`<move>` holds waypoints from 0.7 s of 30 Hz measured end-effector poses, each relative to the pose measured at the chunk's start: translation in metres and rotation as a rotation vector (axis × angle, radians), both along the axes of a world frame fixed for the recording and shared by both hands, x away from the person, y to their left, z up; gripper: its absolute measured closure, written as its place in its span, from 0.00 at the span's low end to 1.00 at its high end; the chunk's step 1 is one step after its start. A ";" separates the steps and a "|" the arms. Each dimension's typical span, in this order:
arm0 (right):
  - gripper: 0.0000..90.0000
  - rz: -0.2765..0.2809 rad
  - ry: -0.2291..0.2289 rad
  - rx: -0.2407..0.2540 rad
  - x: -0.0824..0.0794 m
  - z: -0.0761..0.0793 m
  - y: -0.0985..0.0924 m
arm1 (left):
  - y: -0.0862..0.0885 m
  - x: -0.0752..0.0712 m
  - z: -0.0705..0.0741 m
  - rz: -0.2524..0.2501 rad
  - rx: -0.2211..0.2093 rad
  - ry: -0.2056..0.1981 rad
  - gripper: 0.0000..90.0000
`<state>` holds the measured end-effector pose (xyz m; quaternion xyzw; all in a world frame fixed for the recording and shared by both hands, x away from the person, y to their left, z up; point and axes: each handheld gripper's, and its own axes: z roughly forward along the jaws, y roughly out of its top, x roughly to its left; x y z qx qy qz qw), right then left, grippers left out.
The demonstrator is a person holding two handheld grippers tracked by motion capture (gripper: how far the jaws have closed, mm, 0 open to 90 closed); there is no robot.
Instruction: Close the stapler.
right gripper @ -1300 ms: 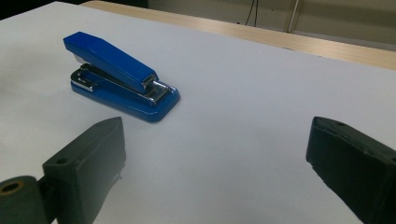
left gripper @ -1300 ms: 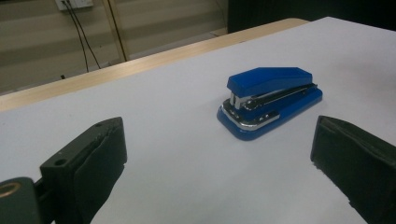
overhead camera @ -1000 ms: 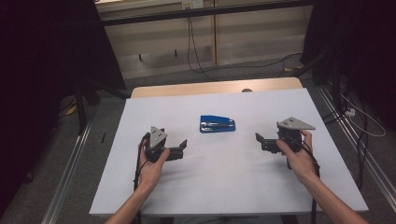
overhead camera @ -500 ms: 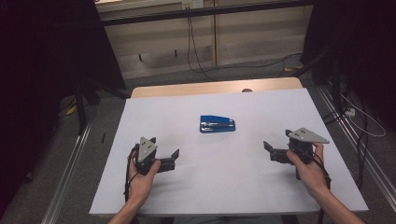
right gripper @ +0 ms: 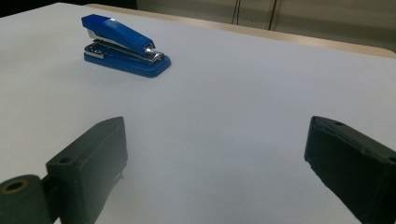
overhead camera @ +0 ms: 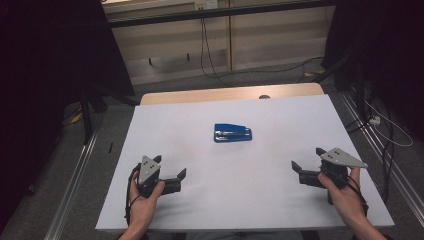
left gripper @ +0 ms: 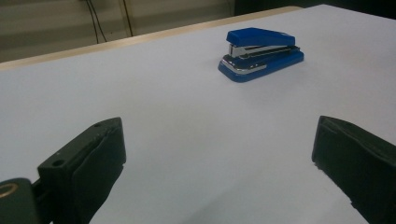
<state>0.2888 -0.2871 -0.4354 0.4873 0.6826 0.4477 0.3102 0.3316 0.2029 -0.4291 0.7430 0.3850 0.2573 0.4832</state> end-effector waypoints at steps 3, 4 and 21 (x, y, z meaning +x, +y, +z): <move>0.06 -0.001 0.002 -0.008 -0.006 0.000 -0.002 | 0.002 -0.004 -0.001 0.002 0.020 0.009 0.03; 0.06 0.000 0.004 -0.010 -0.008 -0.001 -0.002 | 0.003 -0.005 -0.002 -0.003 0.018 0.009 0.03; 0.04 -0.029 -0.031 0.003 -0.021 -0.012 -0.005 | 0.010 -0.011 -0.006 0.035 0.008 0.003 0.03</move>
